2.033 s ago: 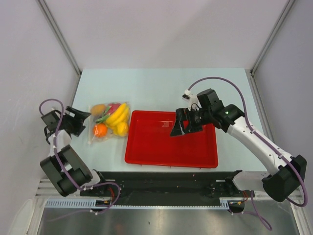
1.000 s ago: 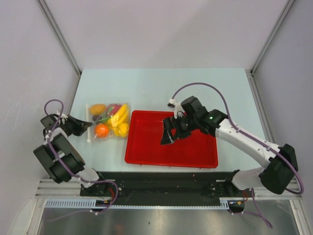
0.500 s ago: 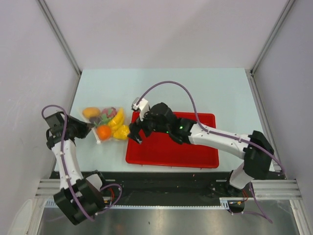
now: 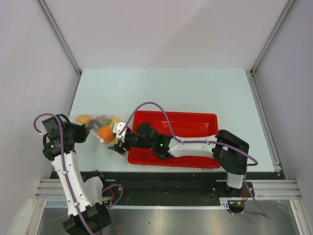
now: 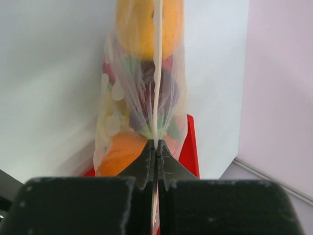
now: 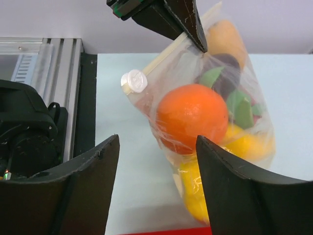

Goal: Open the zip-top bag and remove the fake food

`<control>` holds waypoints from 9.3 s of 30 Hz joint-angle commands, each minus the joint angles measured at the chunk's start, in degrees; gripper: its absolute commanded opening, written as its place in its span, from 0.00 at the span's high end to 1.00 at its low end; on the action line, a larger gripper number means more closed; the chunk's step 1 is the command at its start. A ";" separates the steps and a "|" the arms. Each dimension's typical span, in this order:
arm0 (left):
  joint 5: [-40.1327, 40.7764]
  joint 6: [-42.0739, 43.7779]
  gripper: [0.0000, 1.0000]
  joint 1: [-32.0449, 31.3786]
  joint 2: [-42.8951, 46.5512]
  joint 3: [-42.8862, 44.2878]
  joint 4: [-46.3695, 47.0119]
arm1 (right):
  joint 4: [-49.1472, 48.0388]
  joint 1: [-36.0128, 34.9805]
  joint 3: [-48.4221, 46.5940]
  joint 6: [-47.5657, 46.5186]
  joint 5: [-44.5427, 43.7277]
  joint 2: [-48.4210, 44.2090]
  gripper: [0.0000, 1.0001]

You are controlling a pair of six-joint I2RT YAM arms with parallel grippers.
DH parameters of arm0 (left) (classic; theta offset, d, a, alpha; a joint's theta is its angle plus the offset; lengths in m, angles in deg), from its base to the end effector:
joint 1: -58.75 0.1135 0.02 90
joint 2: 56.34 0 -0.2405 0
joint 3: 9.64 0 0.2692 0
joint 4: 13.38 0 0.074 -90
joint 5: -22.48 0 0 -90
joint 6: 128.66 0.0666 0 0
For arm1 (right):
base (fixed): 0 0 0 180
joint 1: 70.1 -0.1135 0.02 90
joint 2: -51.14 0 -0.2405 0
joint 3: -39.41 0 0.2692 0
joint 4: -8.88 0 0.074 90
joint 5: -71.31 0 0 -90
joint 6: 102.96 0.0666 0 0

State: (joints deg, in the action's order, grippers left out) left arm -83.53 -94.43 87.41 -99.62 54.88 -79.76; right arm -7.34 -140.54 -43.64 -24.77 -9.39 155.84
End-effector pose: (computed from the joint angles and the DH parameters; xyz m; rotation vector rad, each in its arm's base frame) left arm 0.1783 0.0765 0.2781 -1.5005 1.8600 -0.5570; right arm 0.1473 0.4468 0.2336 -1.2424 1.2271 0.8989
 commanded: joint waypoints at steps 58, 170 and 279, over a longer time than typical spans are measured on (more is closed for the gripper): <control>-10.17 4.18 0.45 -0.45 0.92 11.13 -30.35 | -8.43 -0.93 -9.90 -10.69 -2.44 9.55 1.00; -3.50 3.47 1.00 0.87 -1.27 13.84 -23.32 | 11.17 -1.20 -25.97 -10.07 6.35 14.47 0.77; -28.36 65.34 0.36 -20.41 -14.80 15.59 22.21 | -1.04 30.53 -66.94 33.17 63.20 36.01 1.00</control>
State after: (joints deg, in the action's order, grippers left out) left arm -100.07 -34.54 65.53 -112.98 69.22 -56.11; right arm -3.38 -109.89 -107.12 8.01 49.99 191.25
